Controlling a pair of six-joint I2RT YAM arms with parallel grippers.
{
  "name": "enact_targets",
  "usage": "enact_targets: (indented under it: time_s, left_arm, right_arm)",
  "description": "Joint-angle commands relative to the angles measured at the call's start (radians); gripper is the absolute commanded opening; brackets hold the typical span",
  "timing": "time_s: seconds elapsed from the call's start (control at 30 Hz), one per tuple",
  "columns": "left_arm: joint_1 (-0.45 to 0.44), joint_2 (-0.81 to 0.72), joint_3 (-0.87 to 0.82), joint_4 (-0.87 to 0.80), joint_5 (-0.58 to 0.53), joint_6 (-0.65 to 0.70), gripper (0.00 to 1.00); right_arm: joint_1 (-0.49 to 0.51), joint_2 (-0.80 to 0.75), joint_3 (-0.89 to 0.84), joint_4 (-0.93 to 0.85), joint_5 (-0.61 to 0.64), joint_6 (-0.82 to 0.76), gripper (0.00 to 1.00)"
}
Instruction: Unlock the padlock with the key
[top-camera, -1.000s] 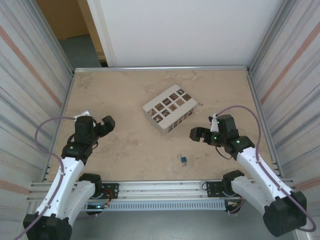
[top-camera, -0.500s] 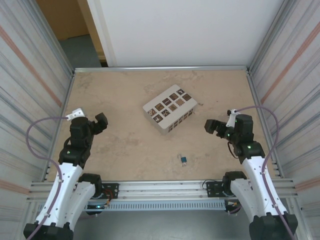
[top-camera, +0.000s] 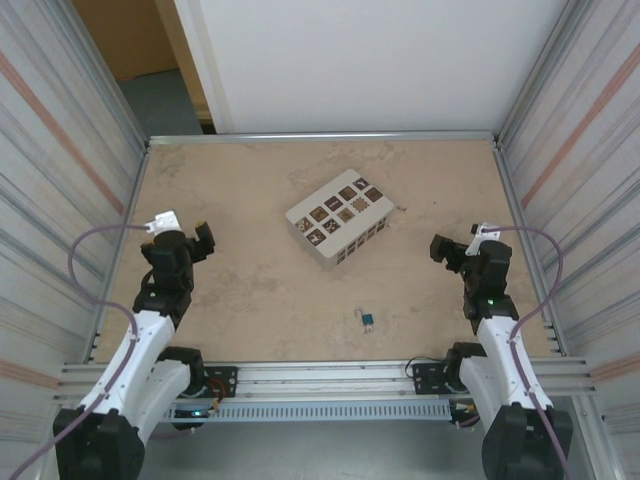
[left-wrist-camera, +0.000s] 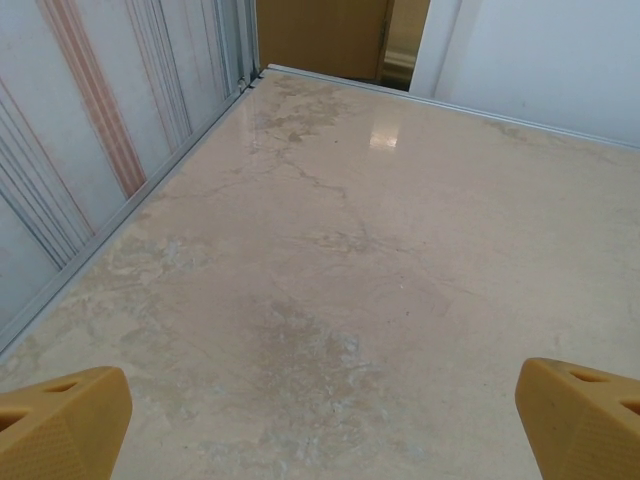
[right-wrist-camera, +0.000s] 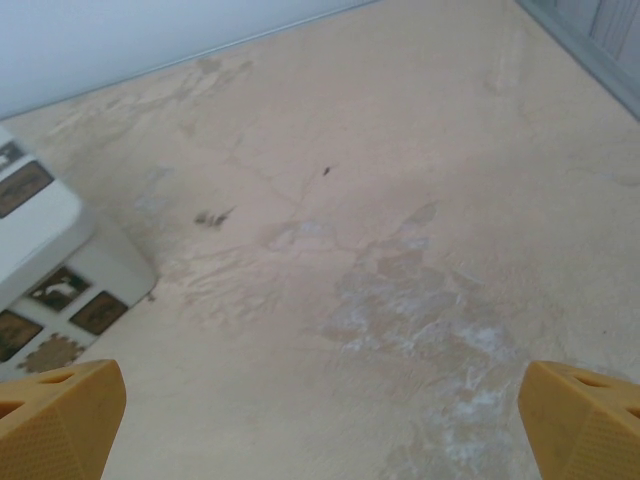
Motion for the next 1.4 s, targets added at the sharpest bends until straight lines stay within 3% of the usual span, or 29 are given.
enact_targets:
  time_s: [0.0, 0.33, 0.77, 1.27, 1.37]
  left_arm:
    - [0.007, 0.06, -0.012, 0.116, -0.02, 0.075, 0.99]
    - [0.013, 0.232, -0.026, 0.279, 0.078, 0.183, 0.99]
    - [0.043, 0.347, -0.116, 0.558, 0.204, 0.231, 0.99]
    - [0.086, 0.531, -0.205, 0.917, 0.324, 0.256, 0.99]
    - [0.09, 0.572, -0.214, 0.971, 0.345, 0.26, 0.99]
  right_arm:
    - [-0.006, 0.038, -0.03, 0.195, 0.048, -0.035, 0.99]
    - [-0.012, 0.258, -0.056, 0.462, 0.001, -0.064, 0.99]
    - [-0.023, 0.522, -0.068, 0.785, -0.051, -0.079, 0.99]
    - [-0.03, 0.788, -0.015, 0.921, -0.079, -0.072, 0.99]
    - [-0.019, 0.783, 0.027, 0.833, -0.074, -0.087, 0.99]
